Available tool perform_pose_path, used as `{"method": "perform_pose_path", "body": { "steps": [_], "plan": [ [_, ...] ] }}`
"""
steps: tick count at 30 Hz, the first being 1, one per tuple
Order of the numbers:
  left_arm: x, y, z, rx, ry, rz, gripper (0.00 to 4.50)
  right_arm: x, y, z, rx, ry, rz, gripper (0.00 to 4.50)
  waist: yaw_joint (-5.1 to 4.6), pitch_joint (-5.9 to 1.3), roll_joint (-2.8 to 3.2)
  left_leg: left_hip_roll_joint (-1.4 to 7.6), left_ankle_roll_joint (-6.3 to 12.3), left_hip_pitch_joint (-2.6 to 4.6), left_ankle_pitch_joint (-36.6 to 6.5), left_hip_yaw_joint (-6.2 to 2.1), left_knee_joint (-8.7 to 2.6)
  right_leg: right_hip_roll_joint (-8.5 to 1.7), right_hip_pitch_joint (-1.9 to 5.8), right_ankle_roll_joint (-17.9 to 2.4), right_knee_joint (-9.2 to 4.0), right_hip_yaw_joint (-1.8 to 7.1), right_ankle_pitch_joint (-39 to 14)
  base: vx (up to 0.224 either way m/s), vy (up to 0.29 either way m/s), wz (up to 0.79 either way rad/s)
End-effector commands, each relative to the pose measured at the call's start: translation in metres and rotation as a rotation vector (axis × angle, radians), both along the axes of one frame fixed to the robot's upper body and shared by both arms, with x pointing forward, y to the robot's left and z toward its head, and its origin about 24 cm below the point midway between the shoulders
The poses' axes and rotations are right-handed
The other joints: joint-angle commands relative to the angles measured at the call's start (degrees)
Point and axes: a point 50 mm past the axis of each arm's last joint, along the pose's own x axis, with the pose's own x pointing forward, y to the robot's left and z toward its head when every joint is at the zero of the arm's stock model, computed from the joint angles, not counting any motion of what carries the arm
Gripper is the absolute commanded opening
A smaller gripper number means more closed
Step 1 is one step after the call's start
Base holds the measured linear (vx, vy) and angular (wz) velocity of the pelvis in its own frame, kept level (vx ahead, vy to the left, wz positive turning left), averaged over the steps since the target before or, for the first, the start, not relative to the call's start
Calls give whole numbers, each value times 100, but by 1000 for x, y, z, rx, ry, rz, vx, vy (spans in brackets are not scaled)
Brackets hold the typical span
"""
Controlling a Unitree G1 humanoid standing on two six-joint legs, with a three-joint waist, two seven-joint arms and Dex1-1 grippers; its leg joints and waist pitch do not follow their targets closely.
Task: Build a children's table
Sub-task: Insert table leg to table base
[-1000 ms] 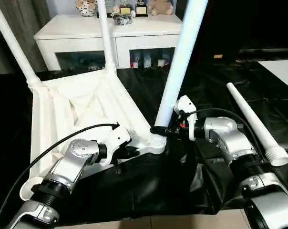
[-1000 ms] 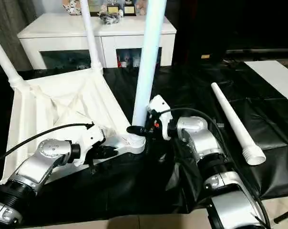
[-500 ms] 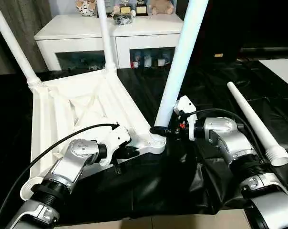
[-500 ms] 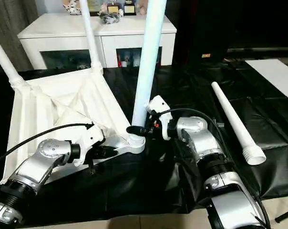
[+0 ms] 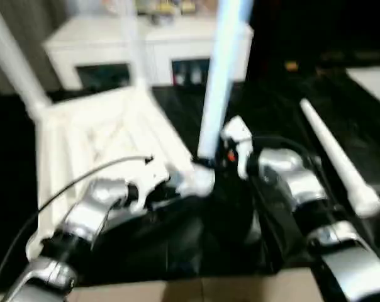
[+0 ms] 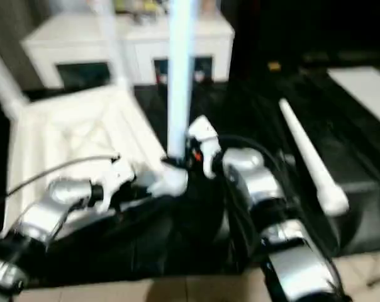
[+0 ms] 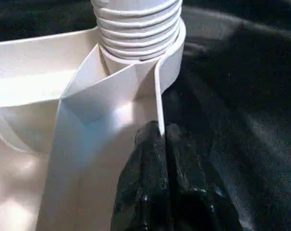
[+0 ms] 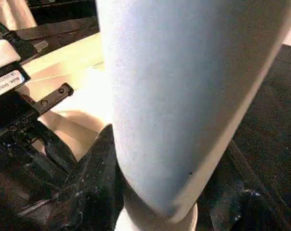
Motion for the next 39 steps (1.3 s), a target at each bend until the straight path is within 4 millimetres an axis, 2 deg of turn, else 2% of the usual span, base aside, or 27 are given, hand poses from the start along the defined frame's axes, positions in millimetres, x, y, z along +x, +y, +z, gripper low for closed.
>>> {"method": "perform_pose_path", "body": {
  "steps": [1, 2, 3, 4, 5, 6, 8, 9, 11, 12, 13, 16, 19, 21, 23, 25, 28, 30, 33, 39],
  "plan": [
    [4, -13, 26, -53, -101, -97, 0, -16, -20, -46, -134, 207, -69, 184, -65, -161, 83, 265, 25, 9, -2926, -52, -595, -314, 174, -846, -618, 294, -2434, 0, 0, 0],
    [4, -12, 26, -41, -105, -102, 0, -16, -20, -40, -128, 194, -31, 184, -81, -170, 69, 264, 15, 26, -3120, -65, -599, -343, 169, -743, -651, 295, -2673, 0, 0, 0],
    [4, -11, 26, -30, -109, -104, 0, -17, -20, -34, -127, 181, 16, 184, -74, -208, 42, 272, 74, -7, -2877, -70, -602, -365, 227, -753, -637, 319, -2410, 0, 0, 0],
    [4, -11, 26, -30, -109, -104, 0, -17, -20, -34, -127, 181, 16, 184, -62, -230, 43, 277, 117, -13, -2669, -49, -600, -363, 240, -826, -623, 334, -2138, 0, 0, 0],
    [4, -11, 26, -28, -110, -104, 0, -17, -21, -31, -132, 179, 34, 184, -52, -245, 22, 263, 213, -40, -2221, 13, -585, -361, 252, -1004, -603, 348, -1644, 0, 0, 0],
    [5, -10, 27, -24, -111, -106, 0, -17, -23, -27, -150, 176, 71, 184, -41, -234, 12, 260, 311, -51, -2038, 55, -579, -345, 256, -1057, -602, 329, -1689, 0, 0, 0],
    [4, -9, 27, -21, -112, -109, 0, -17, -24, -26, -159, 172, 87, 184, -9, -249, -18, 265, 357, 19, -1952, 126, -541, -364, 191, -1049, -650, 358, -2077, 0, 0, 0],
    [4, -9, 27, -17, -114, -115, 0, -15, -26, -24, -161, 169, 84, 184, 15, -272, 2, 284, 371, 12, -1718, 149, -532, -363, 191, -1137, -617, 377, -1856, 58, -26, 16],
    [3, -10, 28, -15, -116, -126, 0, -13, -27, -20, -154, 166, 80, 184, 32, -294, -18, 294, 423, -58, -1349, 171, -519, -353, 243, -1236, -554, 369, -1436, 54, -29, 10],
    [2, -10, 28, -15, -117, -130, 0, -12, -28, -17, -142, 161, 81, 184, 59, -296, 0, 299, 450, -92, -1202, 177, -512, -356, 264, -1226, -528, 353, -1377, 0, 0, 0],
    [1, -10, 29, -13, -119, -145, 0, -10, -29, -12, -130, 151, 78, 184, 74, -311, -15, 299, 460, -90, -1100, 189, -496, -364, 271, -1219, -529, 351, -1319, 0, 0, 0],
    [-2, -11, 29, -8, -115, -175, 0, -8, -30, -4, -120, 132, 95, 184, 109, -388, 9, 310, 577, -100, -383, 220, -412, -333, 295, -1426, -387, 323, -293, 37, -3, 2],
    [-5, -12, 29, -2, -112, -189, 0, -10, -29, 5, -109, 112, 160, 184, 140, -454, 20, 301, 907, -122, 242, 222, -313, -303, 304, -1673, -245, 283, 874, 18, 1, 0],
    [-5, -12, 28, 1, -111, -193, 0, -12, -29, 10, -106, 103, 201, 184, 162, -467, 10, 299, 1068, -134, 455, 218, -272, -304, 306, -1746, -201, 278, 1127, 0, 0, 0],
    [-6, -12, 28, 5, -112, -196, 0, -12, -29, 14, -114, 88, 219, 184, 184, -469, 3, 301, 1144, -140, 498, 223, -248, -308, 293, -1759, -196, 273, 1123, 0, 0, 0],
    [-6, -12, 28, 14, -114, -198, 0, -8, -26, 21, -91, 60, 204, 184, 221, -468, -4, 316, 1134, -144, 355, 230, -234, -324, 274, -1742, -200, 274, 815, 0, 0, 0],
    [-7, -12, 27, 22, -116, -200, 0, -5, -23, 28, -64, 33, 195, 184, 230, -421, -5, 323, 922, -149, -109, 244, -263, -326, 256, -1654, -253, 279, 179, 0, 0, 0],
    [-8, -11, 26, 27, -115, -201, 0, -3, -19, 34, -30, 1, 171, 184, 225, -412, 6, 334, 681, -146, -361, 246, -285, -334, 261, -1582, -264, 291, -87, 0, 0, 0],
    [-8, -11, 26, 30, -117, -202, 0, -1, -16, 36, -16, -24, 142, 184, 211, -427, 7, 311, 564, -154, -320, 246, -276, -323, 273, -1547, -240, 296, 94, 0, 0, 0],
    [-8, -12, 26, 32, -120, -203, 0, 4, -12, 44, 60, -73, 73, 184, 175, -462, 7, 285, 662, -189, -36, 242, -234, -322, 306, -1593, -194, 289, 482, 0, 0, 0]
  ]
}}
